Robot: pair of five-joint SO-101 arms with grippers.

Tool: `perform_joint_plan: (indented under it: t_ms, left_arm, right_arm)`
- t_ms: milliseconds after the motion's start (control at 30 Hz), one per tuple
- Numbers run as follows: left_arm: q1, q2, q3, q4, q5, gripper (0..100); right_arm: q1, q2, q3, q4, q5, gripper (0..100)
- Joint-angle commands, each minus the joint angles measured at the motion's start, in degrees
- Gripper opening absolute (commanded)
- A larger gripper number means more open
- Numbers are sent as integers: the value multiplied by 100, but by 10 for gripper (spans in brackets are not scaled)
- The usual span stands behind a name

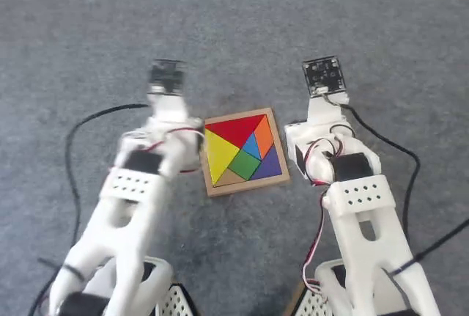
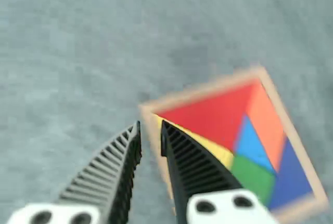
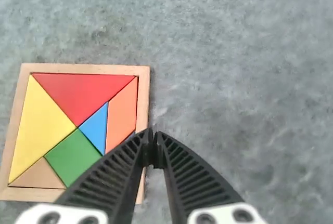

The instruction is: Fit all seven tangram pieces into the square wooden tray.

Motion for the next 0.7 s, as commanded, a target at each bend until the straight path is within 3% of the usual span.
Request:
perform_joint_plan:
  t_ms: [0, 133, 333, 533, 667]
  left_arm:
    - [-457, -352, -31, -378, 105, 56]
    - [-519, -378, 31, -440, 44, 17]
    - [-527, -404, 479, -844, -492, 12]
    - [-475, -369, 716, -1160, -510, 12]
    - [-519, -404, 1077, -1143, -730, 12]
  right_arm:
    - [-75, 22, -44, -259, 475, 9]
    - [-22, 163, -62, -347, 879, 8]
    - [435, -1235, 396, -330, 967, 9]
    - [523, -2888, 2470, -576, 967, 9]
    - [752, -4057, 4062, -1385, 967, 9]
